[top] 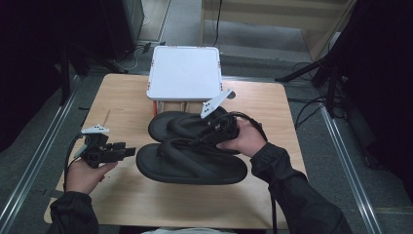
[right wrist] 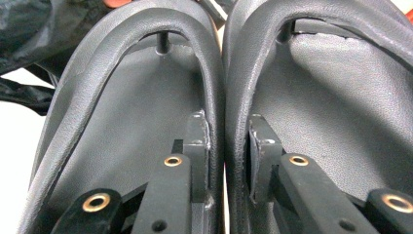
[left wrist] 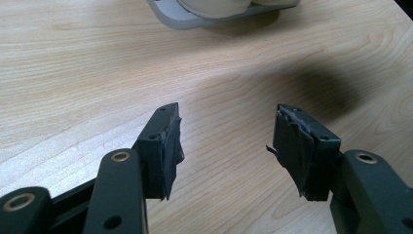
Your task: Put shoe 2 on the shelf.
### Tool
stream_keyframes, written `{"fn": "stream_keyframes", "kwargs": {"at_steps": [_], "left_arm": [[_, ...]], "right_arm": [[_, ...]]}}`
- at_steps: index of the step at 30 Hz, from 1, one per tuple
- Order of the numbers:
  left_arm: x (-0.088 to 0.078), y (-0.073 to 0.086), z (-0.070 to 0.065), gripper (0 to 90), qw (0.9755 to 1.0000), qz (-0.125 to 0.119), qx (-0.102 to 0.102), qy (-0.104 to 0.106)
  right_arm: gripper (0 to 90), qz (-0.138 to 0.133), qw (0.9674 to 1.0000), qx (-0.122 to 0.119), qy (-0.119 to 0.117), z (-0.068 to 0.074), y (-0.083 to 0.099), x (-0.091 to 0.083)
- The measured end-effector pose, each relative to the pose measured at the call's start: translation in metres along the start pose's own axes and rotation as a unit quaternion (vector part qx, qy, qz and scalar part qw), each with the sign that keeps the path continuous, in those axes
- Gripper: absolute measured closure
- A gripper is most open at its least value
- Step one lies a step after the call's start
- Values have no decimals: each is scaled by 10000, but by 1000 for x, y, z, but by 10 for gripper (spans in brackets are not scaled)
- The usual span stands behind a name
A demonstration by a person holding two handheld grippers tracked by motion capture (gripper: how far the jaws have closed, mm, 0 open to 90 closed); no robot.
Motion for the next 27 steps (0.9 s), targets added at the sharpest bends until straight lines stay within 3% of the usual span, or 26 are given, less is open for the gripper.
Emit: {"fn": "stream_keyframes", "kwargs": {"at_steps": [11, 17, 21, 23, 27], "left_arm": [[0, 1, 0, 437, 10000, 30, -1, 22], [2, 1, 0, 437, 10000, 50, -10, 23], [4, 2, -1, 436, 10000, 64, -3, 15], [5, 2, -2, 436, 9999, 95, 10, 42], [6, 2, -2, 436, 9999, 104, 11, 45]], "right_arm": [[751, -9, 10000, 28, 42, -4, -32, -18], [750, -27, 9996, 174, 208, -16, -49, -24], [751, -98, 9965, 624, 556, -37, -61, -26], [751, -130, 9954, 719, 612, -42, -63, -27], [751, -302, 9884, 1156, 933, -65, -73, -29]]}}
Point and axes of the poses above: each handheld gripper's, and its own axes: x roughly forward along the jaws, y roughly out of its underside, z roughly to its left, the point moved 8 cm from there along x, roughly forward along the jaws, and after that the axes turned 6 degrees about y, right-handed, at the moved point
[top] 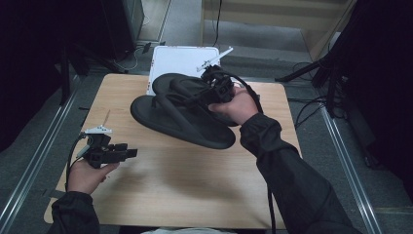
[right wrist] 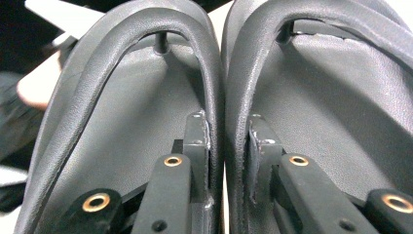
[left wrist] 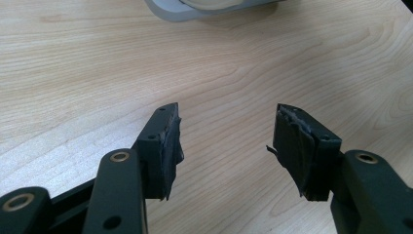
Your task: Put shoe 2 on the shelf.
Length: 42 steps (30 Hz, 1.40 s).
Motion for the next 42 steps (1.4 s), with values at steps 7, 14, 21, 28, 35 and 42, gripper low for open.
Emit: {"fn": "stream_keyframes", "kwargs": {"at_steps": [7, 14, 21, 28, 35, 42], "left_arm": [[5, 0, -5, 437, 9999, 45, 103, 66], [8, 0, -10, 437, 9997, 99, 131, 177], [15, 0, -23, 437, 9991, 147, 281, 276], [20, -1, -33, 437, 9981, 210, 430, 384], [23, -1, -37, 437, 9974, 264, 489, 462], [28, -1, -42, 437, 9961, 343, 602, 545]], "right_arm": [[752, -78, 9930, 727, 928, -42, -25, 11], [752, -218, 9795, 1131, 1651, -70, -39, 22], [751, -460, 9532, 1995, 2224, -98, -56, 39], [752, -599, 9231, 2610, 2759, -119, -70, 51], [751, -857, 8937, 3115, 3112, -122, -85, 63], [747, -1022, 8731, 3518, 3216, -121, -92, 78]]}}
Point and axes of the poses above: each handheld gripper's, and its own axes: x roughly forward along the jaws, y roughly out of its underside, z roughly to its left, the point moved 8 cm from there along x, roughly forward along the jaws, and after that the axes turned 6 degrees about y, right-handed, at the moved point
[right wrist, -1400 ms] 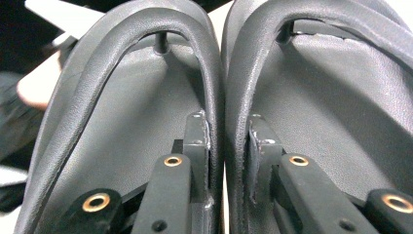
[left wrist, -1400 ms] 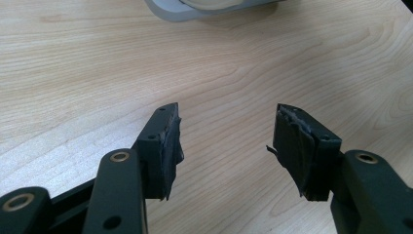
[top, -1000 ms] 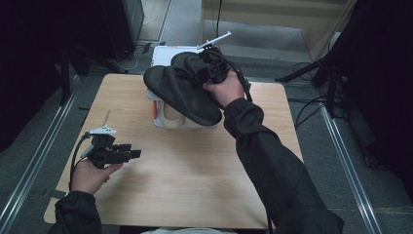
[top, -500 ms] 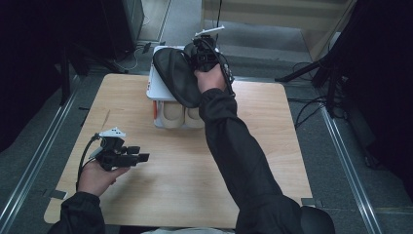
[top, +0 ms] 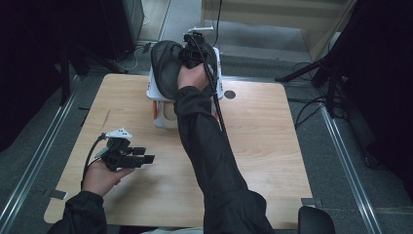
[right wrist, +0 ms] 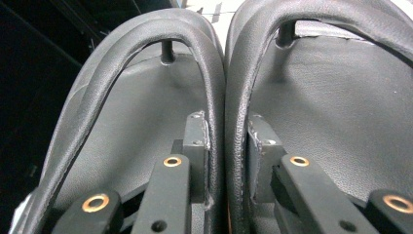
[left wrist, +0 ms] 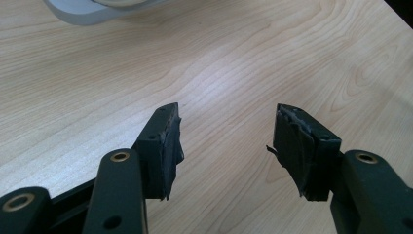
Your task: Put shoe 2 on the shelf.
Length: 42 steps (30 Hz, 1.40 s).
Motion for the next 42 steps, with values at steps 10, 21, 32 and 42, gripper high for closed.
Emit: {"fn": "stream_keyframes", "kwargs": {"at_steps": [10, 21, 32, 42], "left_arm": [[1, -1, 1, 437, 10000, -13, -5, 3], [0, 0, 1, 437, 10000, 8, -9, 2], [0, 0, 1, 437, 10000, 26, -6, 2], [0, 0, 1, 436, 10000, 30, 1, 5]], "right_arm": [[745, -52, 9998, 103, 147, -4, -7, 4], [741, -127, 9995, 91, 266, -2, -6, 4], [709, -169, 9994, 51, 283, -1, -5, 4], [642, -169, 9997, 84, 135, -2, -6, 3]]}}
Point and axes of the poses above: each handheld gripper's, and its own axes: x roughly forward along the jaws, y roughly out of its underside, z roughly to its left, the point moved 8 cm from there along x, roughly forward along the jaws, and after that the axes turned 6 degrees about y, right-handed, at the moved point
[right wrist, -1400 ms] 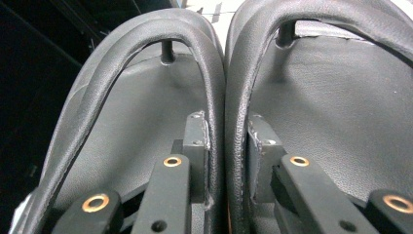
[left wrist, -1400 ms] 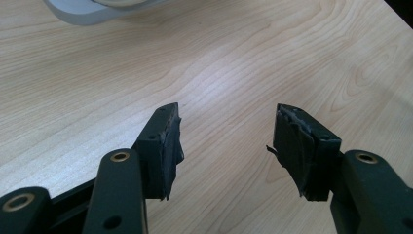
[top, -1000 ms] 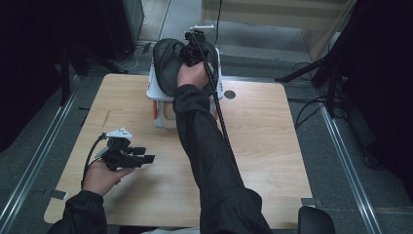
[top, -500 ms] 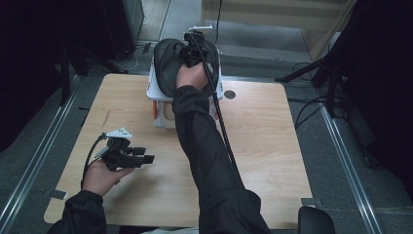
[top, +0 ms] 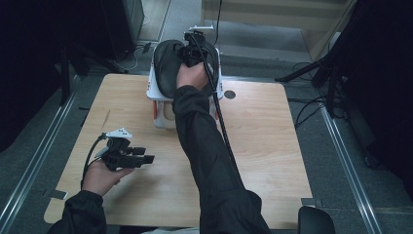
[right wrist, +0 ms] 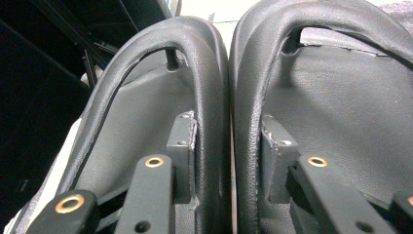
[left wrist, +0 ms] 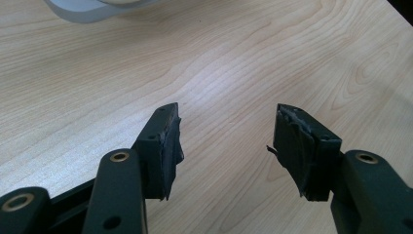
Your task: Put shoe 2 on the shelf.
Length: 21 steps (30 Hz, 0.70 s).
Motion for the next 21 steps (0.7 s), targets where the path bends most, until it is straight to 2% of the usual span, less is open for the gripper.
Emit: {"fn": "stream_keyframes", "kwargs": {"at_steps": [4, 7, 16, 21], "left_arm": [[0, 0, 0, 435, 10000, -26, -20, 13], [-1, 0, 0, 435, 10000, -31, -21, 18], [-1, -1, 1, 434, 10000, -43, -8, -12], [-1, -3, 1, 433, 10000, -53, -29, -3]], "right_arm": [[622, 4, 10000, -10, -41, 2, 0, -1], [619, 17, 9999, -131, -44, 1, 0, -1], [585, 149, 9992, -166, -317, -2, -1, -10], [588, 161, 9980, -448, -426, -6, -2, -21]]}}
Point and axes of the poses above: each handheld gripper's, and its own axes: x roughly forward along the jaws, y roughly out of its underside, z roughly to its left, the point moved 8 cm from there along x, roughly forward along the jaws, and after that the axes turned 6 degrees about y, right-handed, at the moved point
